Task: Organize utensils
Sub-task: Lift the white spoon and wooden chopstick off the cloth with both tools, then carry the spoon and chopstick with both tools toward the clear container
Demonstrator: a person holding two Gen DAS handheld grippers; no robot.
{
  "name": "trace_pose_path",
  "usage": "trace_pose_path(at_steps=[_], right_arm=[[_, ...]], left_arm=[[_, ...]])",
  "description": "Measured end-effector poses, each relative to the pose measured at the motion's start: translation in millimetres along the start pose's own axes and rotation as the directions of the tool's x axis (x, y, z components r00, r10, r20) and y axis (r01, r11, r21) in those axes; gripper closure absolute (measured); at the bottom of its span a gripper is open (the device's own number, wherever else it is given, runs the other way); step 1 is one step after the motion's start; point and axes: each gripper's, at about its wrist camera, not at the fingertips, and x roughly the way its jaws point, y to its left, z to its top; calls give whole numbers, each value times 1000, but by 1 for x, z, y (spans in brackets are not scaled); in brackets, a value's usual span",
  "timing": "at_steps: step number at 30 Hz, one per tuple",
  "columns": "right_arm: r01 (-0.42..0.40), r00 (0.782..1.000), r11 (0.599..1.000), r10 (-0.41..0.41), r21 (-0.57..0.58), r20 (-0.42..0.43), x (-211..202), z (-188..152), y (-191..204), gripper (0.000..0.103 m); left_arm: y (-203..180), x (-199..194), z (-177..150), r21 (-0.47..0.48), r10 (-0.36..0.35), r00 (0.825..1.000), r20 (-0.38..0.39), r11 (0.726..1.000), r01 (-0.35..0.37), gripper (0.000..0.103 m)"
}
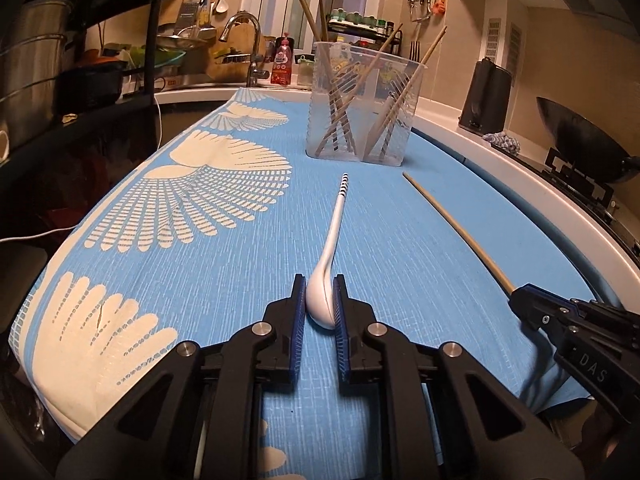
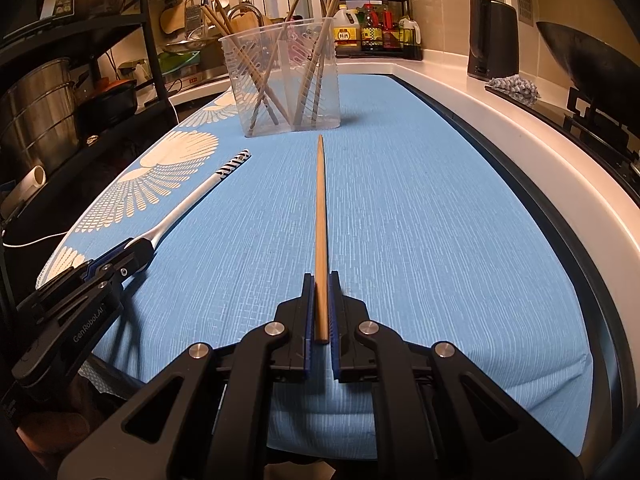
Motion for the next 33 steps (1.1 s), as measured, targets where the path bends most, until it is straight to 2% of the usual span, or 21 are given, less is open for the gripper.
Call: trace_pose_path(at_steps=[10, 22, 33], right_arm=[[0, 999, 1000, 0, 9, 32, -15, 5, -2, 96], [25, 994, 1000, -25, -4, 108, -45, 25, -7, 96], [35, 983, 999, -31, -18, 179, -70, 50, -11, 96]], left_arm=[[2, -9, 3, 17, 35, 999, 18, 999, -35, 92], [7, -45, 25, 62, 65, 988, 140, 995, -75, 92], [8, -66, 47, 97, 60, 971, 230, 992, -84, 91]])
